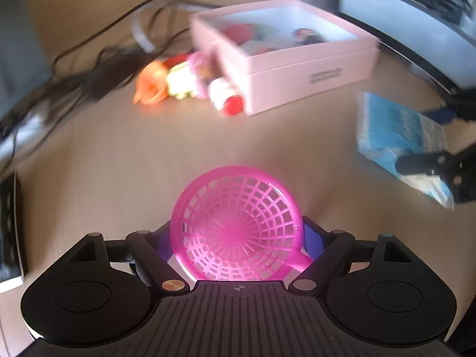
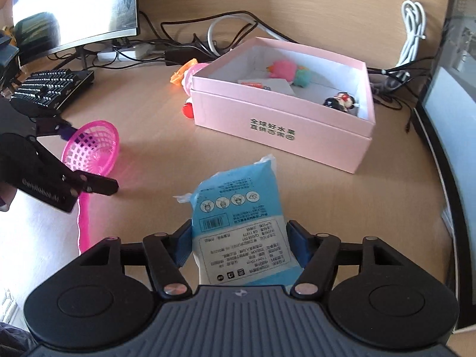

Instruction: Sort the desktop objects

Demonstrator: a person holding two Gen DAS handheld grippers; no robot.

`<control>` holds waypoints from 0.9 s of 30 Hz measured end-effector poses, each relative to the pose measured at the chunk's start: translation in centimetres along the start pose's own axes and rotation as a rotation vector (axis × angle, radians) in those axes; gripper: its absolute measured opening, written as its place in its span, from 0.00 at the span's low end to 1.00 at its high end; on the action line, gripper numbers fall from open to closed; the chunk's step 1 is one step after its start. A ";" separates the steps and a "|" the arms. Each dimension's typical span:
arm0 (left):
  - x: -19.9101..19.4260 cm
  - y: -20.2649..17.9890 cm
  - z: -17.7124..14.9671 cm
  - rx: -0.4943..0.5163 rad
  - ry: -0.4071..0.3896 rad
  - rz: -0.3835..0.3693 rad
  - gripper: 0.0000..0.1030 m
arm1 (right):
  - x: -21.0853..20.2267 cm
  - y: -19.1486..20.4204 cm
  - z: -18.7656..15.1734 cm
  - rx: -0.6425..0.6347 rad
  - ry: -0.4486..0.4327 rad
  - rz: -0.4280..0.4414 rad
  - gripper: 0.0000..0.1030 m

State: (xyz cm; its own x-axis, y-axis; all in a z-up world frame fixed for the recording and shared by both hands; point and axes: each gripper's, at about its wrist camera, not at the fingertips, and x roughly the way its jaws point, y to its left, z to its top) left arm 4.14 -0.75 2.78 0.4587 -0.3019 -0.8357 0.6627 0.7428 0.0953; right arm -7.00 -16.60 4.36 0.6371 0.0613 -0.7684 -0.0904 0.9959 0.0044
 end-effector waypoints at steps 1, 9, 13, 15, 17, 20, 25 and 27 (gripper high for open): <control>0.1 -0.3 0.1 0.022 -0.005 0.005 0.86 | -0.3 0.0 -0.1 0.001 -0.005 -0.005 0.64; 0.0 2.4 1.1 -0.147 -0.016 0.099 0.94 | -1.6 -0.1 -0.7 0.020 -0.034 -0.034 0.67; -1.6 4.9 0.1 -0.308 -0.021 0.141 0.96 | -2.3 0.1 -0.6 0.011 -0.067 -0.034 0.69; -2.6 6.1 -0.6 -0.380 -0.030 0.155 0.96 | -2.6 0.1 -0.3 0.006 -0.087 -0.033 0.72; -3.6 7.1 -1.4 -0.435 -0.037 0.170 0.97 | -2.5 0.2 0.0 -0.006 -0.091 -0.027 0.73; -4.2 7.7 -2.3 -0.495 -0.025 0.175 0.97 | -1.7 0.5 0.2 -0.036 -0.077 -0.024 0.75; -4.4 7.6 -3.0 -0.553 -0.007 0.163 0.97 | 0.2 0.5 0.2 -0.060 -0.035 -0.029 0.75; -4.5 7.5 -3.0 -0.559 -0.006 0.164 0.97 | 0.4 0.4 0.1 -0.060 -0.028 -0.024 0.67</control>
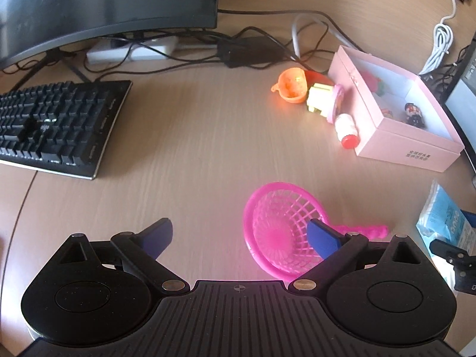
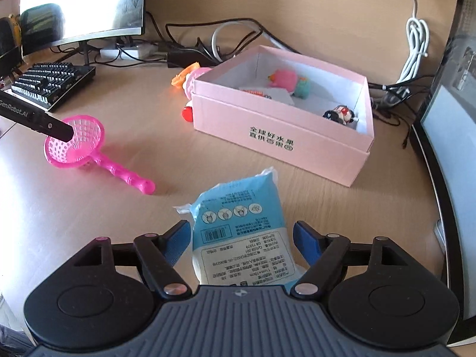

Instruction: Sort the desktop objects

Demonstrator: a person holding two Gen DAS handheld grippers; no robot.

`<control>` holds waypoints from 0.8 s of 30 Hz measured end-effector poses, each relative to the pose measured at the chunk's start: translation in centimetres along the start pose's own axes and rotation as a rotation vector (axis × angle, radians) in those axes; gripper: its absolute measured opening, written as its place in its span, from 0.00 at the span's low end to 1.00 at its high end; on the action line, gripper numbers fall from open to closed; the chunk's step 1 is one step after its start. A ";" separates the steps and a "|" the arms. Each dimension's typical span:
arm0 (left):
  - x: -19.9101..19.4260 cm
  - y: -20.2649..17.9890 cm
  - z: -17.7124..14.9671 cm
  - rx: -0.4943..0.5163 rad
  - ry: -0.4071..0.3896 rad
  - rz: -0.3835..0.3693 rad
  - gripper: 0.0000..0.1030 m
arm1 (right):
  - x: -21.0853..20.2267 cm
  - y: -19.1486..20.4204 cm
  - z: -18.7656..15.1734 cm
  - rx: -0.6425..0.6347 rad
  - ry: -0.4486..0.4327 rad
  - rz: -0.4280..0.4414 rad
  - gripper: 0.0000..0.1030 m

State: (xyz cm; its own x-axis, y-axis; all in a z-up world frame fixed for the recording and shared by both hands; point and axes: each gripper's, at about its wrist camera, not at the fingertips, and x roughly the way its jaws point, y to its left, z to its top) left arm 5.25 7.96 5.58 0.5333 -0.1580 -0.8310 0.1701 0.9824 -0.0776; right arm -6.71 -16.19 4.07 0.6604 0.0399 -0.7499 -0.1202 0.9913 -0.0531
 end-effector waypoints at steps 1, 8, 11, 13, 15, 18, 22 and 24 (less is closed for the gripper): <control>0.0 -0.1 -0.1 -0.003 0.001 0.002 0.97 | 0.0 -0.1 -0.1 -0.003 0.004 0.004 0.59; -1.7 0.2 -1.2 -0.042 -0.013 0.000 0.98 | -0.9 -0.7 0.6 0.027 -0.017 -0.051 0.62; -2.7 1.1 -2.3 -0.083 -0.018 0.022 0.98 | -3.5 0.3 1.7 -0.008 -0.147 0.038 0.73; -3.0 1.7 -3.0 -0.122 -0.005 0.049 0.98 | -3.6 1.9 2.9 -0.056 -0.174 0.116 0.73; -3.4 2.1 -3.8 -0.157 0.001 0.052 0.98 | -2.2 3.3 4.1 -0.063 -0.156 0.204 0.73; -3.9 2.6 -4.9 -0.191 0.007 0.044 0.98 | 1.2 5.3 5.7 -0.055 -0.103 0.324 0.73; -4.3 4.0 -6.0 -0.223 0.016 0.077 0.98 | 5.5 7.2 6.1 -0.047 -0.004 0.395 0.74; -4.5 4.8 -6.2 -0.244 0.013 0.090 0.98 | 5.5 7.7 5.6 -0.031 0.053 0.463 0.74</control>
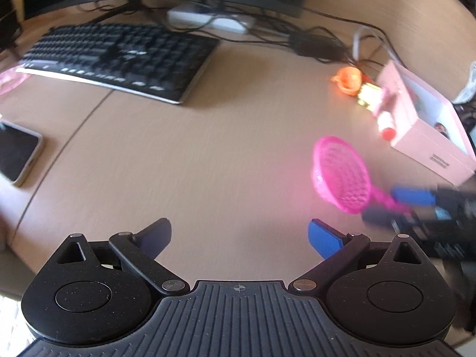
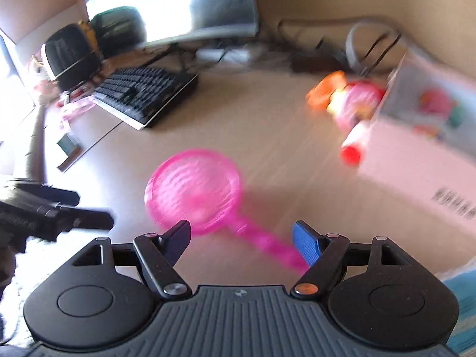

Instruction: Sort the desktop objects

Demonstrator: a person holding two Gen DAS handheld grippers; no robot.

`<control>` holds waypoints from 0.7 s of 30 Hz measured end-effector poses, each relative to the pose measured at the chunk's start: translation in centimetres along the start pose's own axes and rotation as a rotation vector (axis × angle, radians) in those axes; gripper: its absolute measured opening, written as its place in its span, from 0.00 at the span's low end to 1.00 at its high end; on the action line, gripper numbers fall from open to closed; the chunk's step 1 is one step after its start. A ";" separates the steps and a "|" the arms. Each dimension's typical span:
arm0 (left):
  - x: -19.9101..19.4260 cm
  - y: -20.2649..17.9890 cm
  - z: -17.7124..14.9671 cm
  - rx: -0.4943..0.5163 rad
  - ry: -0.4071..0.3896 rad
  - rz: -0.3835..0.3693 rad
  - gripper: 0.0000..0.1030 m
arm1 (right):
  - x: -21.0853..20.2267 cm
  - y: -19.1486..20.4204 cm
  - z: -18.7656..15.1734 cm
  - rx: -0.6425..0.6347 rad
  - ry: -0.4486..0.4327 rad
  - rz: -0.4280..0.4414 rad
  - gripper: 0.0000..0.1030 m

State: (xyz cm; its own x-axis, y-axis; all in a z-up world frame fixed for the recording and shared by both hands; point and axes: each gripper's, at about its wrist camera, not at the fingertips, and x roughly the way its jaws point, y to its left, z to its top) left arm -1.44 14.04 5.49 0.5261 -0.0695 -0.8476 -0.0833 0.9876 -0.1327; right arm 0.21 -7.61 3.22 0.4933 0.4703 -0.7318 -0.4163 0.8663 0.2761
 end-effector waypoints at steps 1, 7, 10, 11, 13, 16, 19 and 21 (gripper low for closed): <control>-0.1 0.4 0.0 -0.010 -0.003 0.001 0.98 | -0.6 0.5 -0.3 0.007 0.015 0.072 0.74; -0.4 -1.1 1.0 0.061 -0.040 -0.136 0.99 | -6.8 3.2 -3.6 -0.107 -0.055 0.126 0.81; 0.0 -4.8 1.8 0.203 -0.063 -0.204 0.99 | -9.3 3.3 -4.9 -0.148 -0.130 -0.093 0.81; 0.5 -6.3 2.0 0.266 -0.070 -0.206 0.99 | -9.8 3.3 -5.2 -0.154 -0.152 -0.166 0.82; 1.9 -9.2 2.4 0.388 -0.071 -0.184 0.99 | -10.1 2.6 -5.7 -0.162 -0.174 -0.304 0.84; 4.0 -12.1 2.6 0.511 -0.054 -0.147 0.99 | -10.4 0.5 -6.5 -0.128 -0.160 -0.409 0.84; 5.2 -13.0 3.2 0.499 -0.018 -0.167 0.99 | -10.7 -1.4 -7.4 -0.081 -0.148 -0.449 0.84; 5.4 -13.3 3.3 0.476 0.016 -0.180 0.99 | -10.5 -2.3 -7.9 -0.051 -0.138 -0.471 0.84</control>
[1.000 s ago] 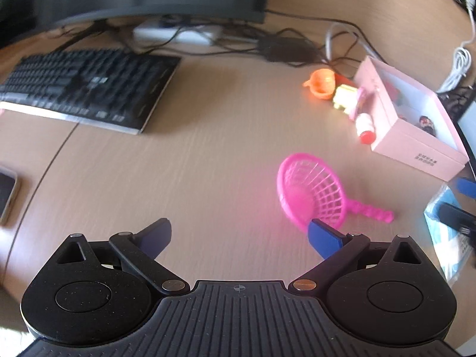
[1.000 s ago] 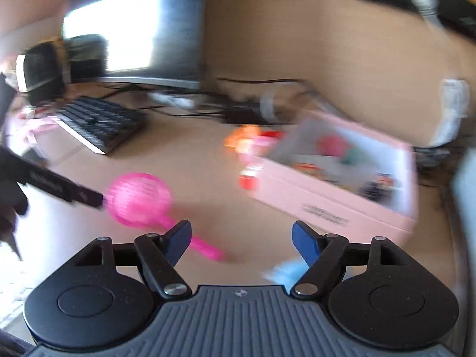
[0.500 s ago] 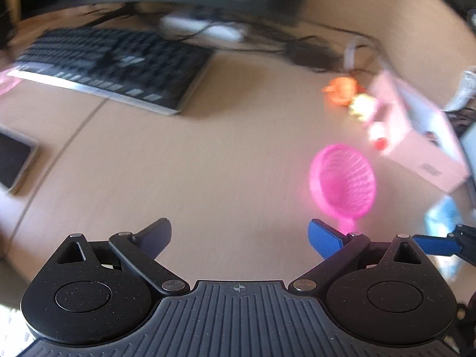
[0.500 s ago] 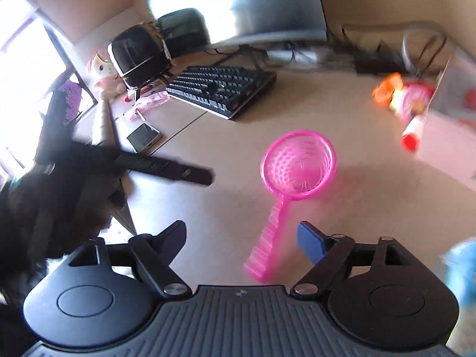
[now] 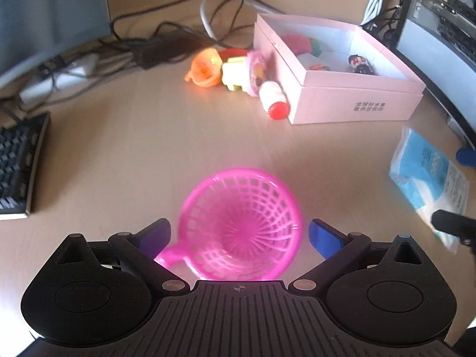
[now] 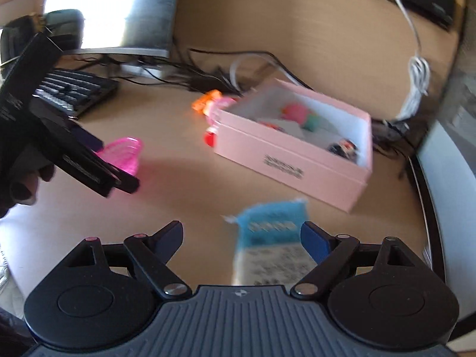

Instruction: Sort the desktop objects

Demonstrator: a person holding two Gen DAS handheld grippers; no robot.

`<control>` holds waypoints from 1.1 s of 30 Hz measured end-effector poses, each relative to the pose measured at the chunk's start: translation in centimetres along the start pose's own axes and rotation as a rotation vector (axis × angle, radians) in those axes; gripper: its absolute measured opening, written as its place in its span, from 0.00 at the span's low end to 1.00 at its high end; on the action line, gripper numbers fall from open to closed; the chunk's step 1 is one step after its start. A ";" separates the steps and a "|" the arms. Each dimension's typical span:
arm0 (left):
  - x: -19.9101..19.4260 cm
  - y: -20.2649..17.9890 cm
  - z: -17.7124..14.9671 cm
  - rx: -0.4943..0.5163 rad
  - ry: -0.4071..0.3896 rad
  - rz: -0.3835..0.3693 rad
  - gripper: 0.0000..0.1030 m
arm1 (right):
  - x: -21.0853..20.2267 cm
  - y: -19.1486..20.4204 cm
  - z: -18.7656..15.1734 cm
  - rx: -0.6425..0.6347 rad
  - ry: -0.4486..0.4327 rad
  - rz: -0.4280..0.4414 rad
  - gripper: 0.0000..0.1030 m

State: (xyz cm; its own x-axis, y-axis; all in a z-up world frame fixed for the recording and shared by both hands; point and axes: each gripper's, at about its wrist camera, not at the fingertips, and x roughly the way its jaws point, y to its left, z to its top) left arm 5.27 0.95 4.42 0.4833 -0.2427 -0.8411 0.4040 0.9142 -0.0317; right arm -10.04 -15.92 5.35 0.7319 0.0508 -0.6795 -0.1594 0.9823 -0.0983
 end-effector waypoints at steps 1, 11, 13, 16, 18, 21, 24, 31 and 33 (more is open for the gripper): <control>0.0 -0.1 -0.1 -0.009 0.020 -0.014 0.99 | 0.2 -0.5 -0.4 0.013 0.010 -0.007 0.84; -2.1 -0.2 -2.3 0.011 0.029 -0.038 0.99 | 1.6 -1.9 -1.4 0.069 0.052 -0.019 0.84; -1.5 0.0 -1.9 -0.013 0.024 -0.012 0.99 | 2.0 -1.9 -1.4 0.073 0.058 -0.015 0.84; -0.4 0.2 -1.1 -0.053 0.016 0.012 0.99 | 2.7 -2.1 -1.4 0.083 0.075 -0.002 0.84; 0.1 0.3 -0.5 -0.070 0.016 0.030 0.98 | 3.2 -2.2 -1.3 0.089 0.084 0.006 0.84; 0.2 0.3 -0.1 -0.060 0.020 0.049 0.84 | 3.5 -2.4 -1.1 0.089 0.103 0.029 0.66; -0.1 0.2 -0.3 -0.048 0.041 0.037 0.84 | 3.5 -2.1 -1.0 0.070 0.130 0.050 0.56; -3.2 -1.2 -0.3 -0.001 0.027 -0.029 0.84 | 1.2 -2.7 -0.1 0.108 0.128 0.084 0.52; -4.3 -1.7 0.9 -0.001 -0.010 -0.051 0.84 | 0.0 -3.3 0.9 0.130 0.091 0.081 0.52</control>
State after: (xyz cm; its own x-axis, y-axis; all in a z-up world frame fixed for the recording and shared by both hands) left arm 3.21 0.15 8.61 0.4697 -0.2926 -0.8329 0.4277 0.9008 -0.0753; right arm -8.90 -19.05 6.33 0.6566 0.1197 -0.7447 -0.1236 0.9911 0.0504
